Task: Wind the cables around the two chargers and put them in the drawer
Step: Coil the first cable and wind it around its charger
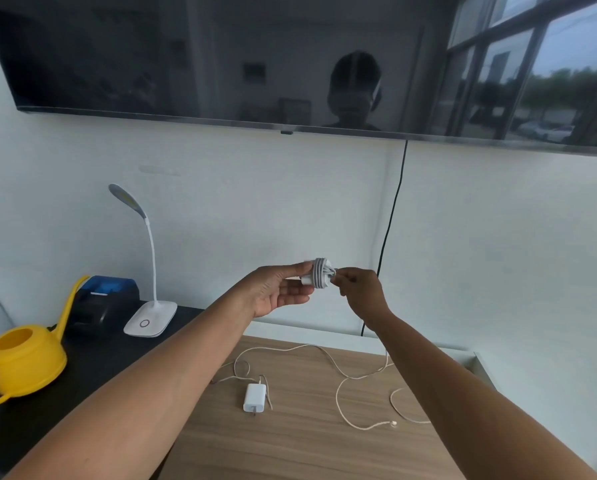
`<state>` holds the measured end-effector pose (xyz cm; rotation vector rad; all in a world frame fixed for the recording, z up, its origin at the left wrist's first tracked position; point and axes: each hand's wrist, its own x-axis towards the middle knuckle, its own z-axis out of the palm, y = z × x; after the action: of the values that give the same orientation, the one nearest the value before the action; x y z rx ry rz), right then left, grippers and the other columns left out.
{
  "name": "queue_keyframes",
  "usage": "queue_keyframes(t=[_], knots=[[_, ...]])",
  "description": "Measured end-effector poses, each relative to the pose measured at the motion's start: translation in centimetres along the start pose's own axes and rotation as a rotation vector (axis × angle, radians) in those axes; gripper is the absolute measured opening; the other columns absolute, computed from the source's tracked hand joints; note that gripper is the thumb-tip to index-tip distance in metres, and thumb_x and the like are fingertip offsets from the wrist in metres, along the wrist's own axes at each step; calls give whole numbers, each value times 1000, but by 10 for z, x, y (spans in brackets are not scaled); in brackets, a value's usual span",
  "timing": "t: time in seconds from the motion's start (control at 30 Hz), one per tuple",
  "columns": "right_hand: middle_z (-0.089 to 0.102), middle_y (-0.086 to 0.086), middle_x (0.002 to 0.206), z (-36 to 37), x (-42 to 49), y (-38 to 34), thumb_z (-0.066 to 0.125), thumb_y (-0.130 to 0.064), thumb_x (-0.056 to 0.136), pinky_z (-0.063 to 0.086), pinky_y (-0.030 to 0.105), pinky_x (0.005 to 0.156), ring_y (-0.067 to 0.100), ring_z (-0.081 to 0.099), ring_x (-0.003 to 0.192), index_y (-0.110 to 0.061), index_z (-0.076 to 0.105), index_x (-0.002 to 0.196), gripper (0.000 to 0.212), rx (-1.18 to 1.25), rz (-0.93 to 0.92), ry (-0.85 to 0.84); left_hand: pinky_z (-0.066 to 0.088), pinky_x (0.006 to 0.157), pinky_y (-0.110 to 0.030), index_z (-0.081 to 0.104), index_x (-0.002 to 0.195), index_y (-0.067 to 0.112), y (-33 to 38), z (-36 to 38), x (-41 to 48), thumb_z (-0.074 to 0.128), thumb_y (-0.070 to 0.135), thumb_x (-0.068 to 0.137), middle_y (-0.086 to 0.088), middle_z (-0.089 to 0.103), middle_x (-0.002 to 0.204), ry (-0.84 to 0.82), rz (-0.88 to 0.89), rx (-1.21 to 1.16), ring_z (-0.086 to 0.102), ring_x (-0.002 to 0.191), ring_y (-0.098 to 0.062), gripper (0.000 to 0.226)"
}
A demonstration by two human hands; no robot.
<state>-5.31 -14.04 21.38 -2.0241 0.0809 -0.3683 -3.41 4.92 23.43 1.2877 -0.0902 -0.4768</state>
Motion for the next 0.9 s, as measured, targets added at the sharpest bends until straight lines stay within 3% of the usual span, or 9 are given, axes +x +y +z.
queue_keyframes(t=[0.1,0.2,0.43,0.6,0.9], knots=[[57,-3,56,-5,7,-4,65,-19,88,37,25,57,11,49,54,-22,68,69,19,-55,4,2,62,70,-32,71,103,2,-2,0,1,78,22,78,-15,72,88,-8,7,106,72,72,-21,33],[58,-2,57,-7,12,-10,67,-17,86,36,22,52,9,48,52,-13,74,76,12,-72,11,-27,62,74,-35,71,101,4,-4,0,4,80,19,77,-15,74,91,6,27,220,72,76,-24,30],[54,-5,54,-1,12,-26,73,-20,82,33,23,52,9,42,48,-3,72,73,19,-36,37,-25,61,79,-41,67,99,8,-7,1,13,88,15,69,-10,74,80,122,95,329,71,71,-26,37],[53,-12,48,5,9,-33,66,-15,82,33,21,50,9,41,45,-12,58,52,32,-34,10,7,61,76,-41,65,102,8,-11,-2,19,89,17,67,-9,73,81,204,127,231,71,67,-24,43],[57,-9,50,15,-6,-32,63,-18,83,36,23,50,9,44,45,-13,66,62,22,34,-13,-34,60,66,-34,64,96,7,-8,-10,20,82,18,76,-16,71,87,231,106,3,72,71,-25,29]])
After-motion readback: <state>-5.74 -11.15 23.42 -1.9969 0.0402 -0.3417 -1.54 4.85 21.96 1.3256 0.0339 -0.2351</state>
